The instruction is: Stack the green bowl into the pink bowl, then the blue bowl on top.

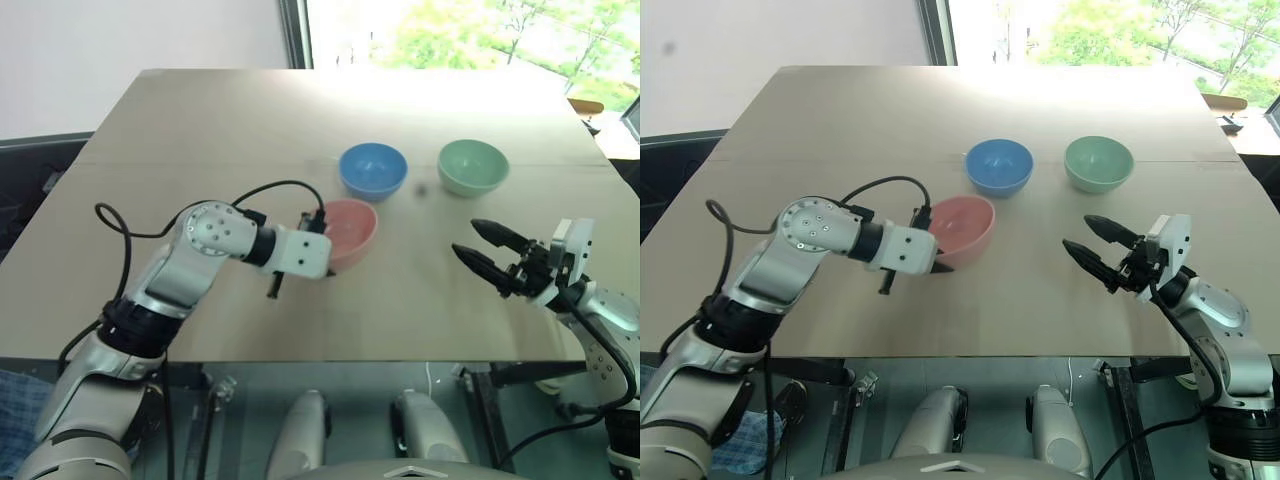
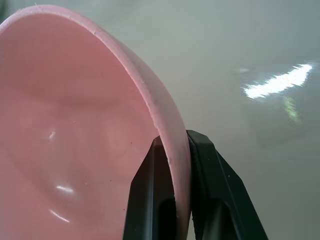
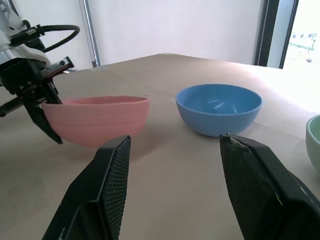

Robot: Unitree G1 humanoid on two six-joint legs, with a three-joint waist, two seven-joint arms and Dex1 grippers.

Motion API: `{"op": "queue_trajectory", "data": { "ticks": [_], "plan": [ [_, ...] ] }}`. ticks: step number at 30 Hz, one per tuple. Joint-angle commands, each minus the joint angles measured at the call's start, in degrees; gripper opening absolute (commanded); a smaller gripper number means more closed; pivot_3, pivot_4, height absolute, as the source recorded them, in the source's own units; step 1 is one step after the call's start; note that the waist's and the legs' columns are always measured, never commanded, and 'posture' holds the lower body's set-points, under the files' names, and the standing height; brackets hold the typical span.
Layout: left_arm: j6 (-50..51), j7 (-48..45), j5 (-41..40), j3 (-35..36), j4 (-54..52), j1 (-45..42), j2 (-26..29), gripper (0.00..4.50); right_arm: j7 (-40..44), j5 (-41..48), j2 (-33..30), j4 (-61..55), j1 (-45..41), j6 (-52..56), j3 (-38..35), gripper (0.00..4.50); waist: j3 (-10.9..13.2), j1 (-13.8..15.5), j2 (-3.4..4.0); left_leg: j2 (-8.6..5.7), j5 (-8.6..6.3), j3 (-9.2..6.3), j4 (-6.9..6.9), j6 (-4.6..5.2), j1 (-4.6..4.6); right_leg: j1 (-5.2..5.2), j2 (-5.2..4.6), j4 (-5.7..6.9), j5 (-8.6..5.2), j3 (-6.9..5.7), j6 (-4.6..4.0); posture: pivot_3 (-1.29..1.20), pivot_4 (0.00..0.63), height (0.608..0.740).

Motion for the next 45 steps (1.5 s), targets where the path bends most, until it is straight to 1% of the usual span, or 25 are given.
{"op": "queue_trajectory", "data": {
  "ticks": [1, 3, 5, 7, 8, 12, 14, 16, 20, 23, 28, 31, 34, 37, 38, 41, 45],
  "plan": [
    [-2.1, 0.9, 0.3, -0.1, -1.3, -0.5, -0.2, 2.13, -0.1, -0.1, 0.0, -1.4, -0.4, -1.5, -0.4, 2.97, 0.0, 0.1, 0.0, 0.0, 0.0, -0.02, 0.02, 0.0, -0.01, 0.01, 0.0, 0.0, 0.0, -0.02, 0.0, 0.0, 0.15, 0.74],
    [-3.7, 2.9, 1.7, -0.2, 0.5, -1.3, -1.3, 2.67, -0.1, -0.1, 0.0, -1.2, -0.7, -1.6, -0.4, 2.97, 0.0, 0.1, 0.0, 0.0, 0.0, -0.02, 0.03, 0.0, -0.02, 0.0, 0.0, 0.0, 0.0, -0.02, 0.0, 0.0, 0.15, 0.74],
    [-4.9, 5.3, 2.9, 0.0, 2.2, -2.4, -2.8, 3.55, -0.1, -0.2, 0.0, -1.1, -0.8, -1.6, -0.3, 2.97, 0.0, 0.2, 0.0, -0.01, 0.0, -0.02, 0.04, 0.0, -0.03, 0.0, 0.0, 0.0, 0.0, -0.02, 0.0, 0.0, 0.15, 0.74],
    [-5.2, 7.7, 3.6, 0.6, 3.6, -3.7, -4.4, 4.16, 0.0, -0.2, 0.0, -1.1, -0.9, -1.5, -0.3, 2.97, 0.0, 0.2, -0.01, -0.01, 0.0, -0.02, 0.06, 0.0, -0.03, 0.01, 0.0, 0.01, 0.0, -0.02, 0.0, 0.0, 0.15, 0.74],
    [-5.3, 8.4, 3.3, 0.9, 3.9, -4.1, -5.1, 4.34, 0.0, -0.2, 0.0, -1.0, -0.9, -1.5, -0.2, 2.97, 0.0, 0.2, -0.01, -0.01, 0.0, -0.02, 0.06, 0.0, -0.03, 0.0, 0.0, 0.01, 0.0, -0.02, 0.0, 0.0, 0.15, 0.74],
    [0.0, 9.0, -1.2, 3.4, 2.7, -4.2, -6.9, 4.34, 0.1, -0.4, -0.1, -1.0, -0.8, -1.6, -0.2, 2.97, 0.0, 0.0, -0.01, -0.01, 0.0, -0.01, 0.06, 0.0, -0.04, 0.0, 0.0, 0.01, 0.0, -0.01, 0.0, 0.0, 0.15, 0.74],
    [9.8, 7.7, -12.1, 8.8, -1.7, -1.9, -7.6, 4.34, 0.3, -0.2, -0.5, -0.9, -0.7, -1.4, -0.6, 2.97, 0.0, -0.2, 0.0, 0.0, 0.0, -0.01, 0.06, 0.0, -0.03, -0.01, 0.01, 0.01, 0.0, 0.0, 0.0, 0.0, 0.15, 0.74],
    [15.6, 6.2, -19.1, 13.0, -4.5, 1.0, -6.3, 4.34, 0.7, -0.2, -1.1, -0.7, -0.7, -1.1, -0.9, 2.97, 0.0, -0.3, 0.0, 0.02, 0.0, -0.01, 0.06, 0.0, -0.04, -0.02, 0.01, 0.03, 0.0, 0.0, 0.0, 0.0, 0.15, 0.74],
    [20.5, 5.7, -24.5, 18.5, -7.8, 7.0, -1.6, 4.34, 1.9, 0.0, -2.0, 0.4, -1.4, -0.8, -0.6, 2.97, 0.0, -0.2, 0.02, 0.05, 0.0, 0.0, 0.05, 0.0, 0.01, -0.02, 0.02, 0.03, -0.01, 0.01, 0.0, 0.0, 0.15, 0.74],
    [23.6, 6.6, -29.2, 23.3, -9.8, 10.8, 0.5, 4.34, 2.9, -0.3, -2.6, 2.3, -3.2, -0.9, -0.4, 2.97, 0.0, 0.0, 0.0, 0.04, 0.0, 0.01, 0.06, 0.0, 0.01, 0.0, 0.01, 0.03, 0.0, 0.01, 0.0, 0.0, 0.15, 0.74],
    [27.9, 12.1, -34.7, 34.0, -9.3, 16.8, 0.8, 4.34, 4.7, -2.4, -4.6, 7.3, -6.6, -1.4, 0.0, 2.97, 0.0, 0.1, 0.0, 0.03, 0.0, -0.01, 0.12, 0.0, 0.0, 0.01, -0.01, 0.03, 0.0, 0.0, -0.01, 0.0, 0.15, 0.74],
    [29.3, 13.2, -38.3, 40.1, -8.9, 21.2, 0.8, 4.34, 4.4, -6.5, -6.9, 12.0, -9.3, -1.4, 1.5, 2.97, 0.0, 0.0, 0.01, 0.04, 0.0, -0.02, 0.09, 0.0, -0.01, 0.0, -0.01, 0.01, 0.0, -0.03, -0.01, 0.0, 0.15, 0.74],
    [29.4, 14.5, -41.4, 44.8, -9.1, 24.4, -0.1, 4.34, 4.4, -12.5, -8.9, 18.6, -13.6, -5.1, 3.8, 2.97, 0.0, 0.0, 0.01, 0.04, 0.0, 0.04, 0.1, 0.0, 0.01, -0.01, -0.01, 0.01, 0.0, 0.03, -0.01, 0.0, 0.15, 0.74],
    [29.5, 16.6, -44.6, 48.4, -8.6, 25.2, -1.2, 4.34, 4.0, -17.9, -10.5, 26.2, -19.4, -9.5, 5.7, 2.97, 0.0, -0.1, 0.01, 0.04, 0.0, 0.09, 0.1, 0.0, 0.04, -0.01, -0.02, 0.02, 0.0, 0.07, -0.01, 0.0, 0.15, 0.74],
    [29.5, 16.6, -45.4, 49.8, -8.2, 26.3, -1.2, 4.34, 4.9, -19.2, -10.9, 29.2, -22.8, -10.7, 6.7, 2.97, 0.0, -0.1, 0.01, 0.04, 0.0, 0.1, 0.1, 0.0, 0.04, -0.01, -0.02, 0.03, 0.0, 0.07, -0.01, 0.0, 0.15, 0.74],
    [28.1, 14.4, -46.5, 53.2, -8.5, 31.7, -0.9, 4.34, 7.4, -24.2, -12.2, 37.4, -32.3, -15.1, 10.6, 2.97, 0.1, -0.5, 0.08, 0.05, 0.0, 0.22, 0.05, 0.0, 0.06, -0.07, -0.02, 0.03, 0.0, 0.19, -0.02, 0.0, 0.15, 0.74],
    [27.4, 9.9, -47.6, 54.7, -9.5, 38.2, 0.5, 4.34, 8.1, -31.1, -13.0, 45.7, -40.9, -16.3, 15.7, 2.97, 0.1, -0.4, 0.06, 0.1, 0.0, 0.25, -0.09, 0.0, 0.04, -0.11, -0.02, -0.15, 0.0, 0.19, -0.03, 0.0, 0.15, 0.74]
  ]
}}
